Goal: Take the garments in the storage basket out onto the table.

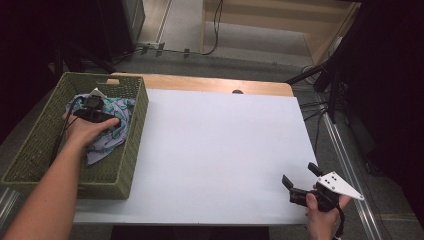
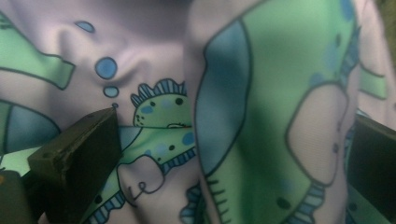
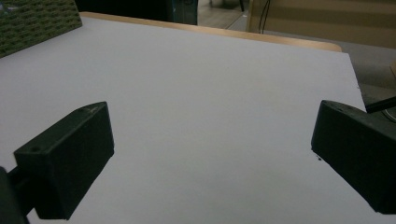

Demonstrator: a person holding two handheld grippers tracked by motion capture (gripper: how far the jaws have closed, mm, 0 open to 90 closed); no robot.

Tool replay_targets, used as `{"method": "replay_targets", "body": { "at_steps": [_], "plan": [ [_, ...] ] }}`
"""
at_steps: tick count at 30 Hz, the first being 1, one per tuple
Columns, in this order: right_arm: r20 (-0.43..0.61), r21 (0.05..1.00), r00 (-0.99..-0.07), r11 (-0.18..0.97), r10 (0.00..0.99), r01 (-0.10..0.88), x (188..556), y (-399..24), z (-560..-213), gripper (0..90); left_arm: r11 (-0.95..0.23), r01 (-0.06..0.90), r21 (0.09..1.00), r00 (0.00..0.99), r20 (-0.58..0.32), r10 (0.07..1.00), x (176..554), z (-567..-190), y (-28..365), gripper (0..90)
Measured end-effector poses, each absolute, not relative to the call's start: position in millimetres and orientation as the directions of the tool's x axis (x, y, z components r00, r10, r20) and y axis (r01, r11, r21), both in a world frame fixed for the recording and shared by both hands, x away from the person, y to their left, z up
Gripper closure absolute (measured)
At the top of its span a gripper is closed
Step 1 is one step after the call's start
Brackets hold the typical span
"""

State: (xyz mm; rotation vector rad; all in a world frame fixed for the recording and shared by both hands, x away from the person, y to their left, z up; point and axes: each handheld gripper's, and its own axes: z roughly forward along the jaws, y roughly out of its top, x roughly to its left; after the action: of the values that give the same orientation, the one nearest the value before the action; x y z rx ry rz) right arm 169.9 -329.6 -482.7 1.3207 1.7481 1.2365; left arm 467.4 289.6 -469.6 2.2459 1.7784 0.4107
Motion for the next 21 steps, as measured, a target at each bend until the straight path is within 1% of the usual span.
{"method": "replay_targets", "body": {
  "at_steps": [1,2,4,5,6,8,9,12,13,14,16,17,21],
  "plan": [
    [0.059,0.925,-0.311,0.065,0.948,0.373,170,-329,-483,0.0,-0.266,0.898,0.350,0.246,0.101,0.964,466,-472,286,0.0],
    [0.059,0.925,-0.310,0.065,0.949,0.374,170,-329,-483,0.0,-0.283,0.895,0.343,0.265,0.101,0.959,466,-472,285,0.0],
    [0.059,0.925,-0.310,0.065,0.949,0.374,170,-329,-483,0.0,-0.275,0.897,0.346,0.261,0.089,0.961,466,-471,286,0.7],
    [0.059,0.925,-0.310,0.065,0.949,0.374,170,-329,-483,0.0,-0.276,0.897,0.346,0.255,0.106,0.961,465,-469,287,4.9],
    [0.059,0.925,-0.310,0.064,0.949,0.373,170,-329,-482,0.0,-0.276,0.894,0.352,0.255,0.107,0.961,465,-468,288,13.3],
    [0.058,0.926,-0.310,0.065,0.949,0.373,170,-329,-483,0.0,-0.301,0.886,0.354,0.279,0.114,0.954,464,-467,287,17.7],
    [0.058,0.925,-0.311,0.065,0.949,0.373,170,-329,-483,0.0,-0.318,0.881,0.350,0.298,0.112,0.948,463,-465,285,22.9],
    [0.058,0.926,-0.310,0.066,0.949,0.373,170,-329,-482,0.0,-0.338,0.869,0.361,0.328,0.091,0.940,462,-461,281,44.6],
    [0.057,0.926,-0.311,0.066,0.949,0.372,170,-329,-482,0.0,-0.324,0.867,0.378,0.322,0.070,0.944,462,-459,282,53.5],
    [0.059,0.926,-0.309,0.064,0.949,0.373,170,-329,-482,0.0,-0.313,0.869,0.383,0.313,0.064,0.948,462,-458,284,65.8],
    [0.059,0.925,-0.308,0.064,0.949,0.374,170,-329,-482,0.0,-0.291,0.873,0.390,0.307,0.023,0.951,462,-457,288,71.7],
    [0.059,0.925,-0.308,0.064,0.950,0.374,170,-330,-482,0.0,-0.288,0.874,0.392,0.309,0.011,0.951,462,-456,290,73.1],
    [0.064,0.925,-0.305,0.058,0.950,0.375,170,-331,-483,0.0,-0.286,0.866,0.410,0.312,0.004,0.950,461,-452,290,74.7]
  ]
}}
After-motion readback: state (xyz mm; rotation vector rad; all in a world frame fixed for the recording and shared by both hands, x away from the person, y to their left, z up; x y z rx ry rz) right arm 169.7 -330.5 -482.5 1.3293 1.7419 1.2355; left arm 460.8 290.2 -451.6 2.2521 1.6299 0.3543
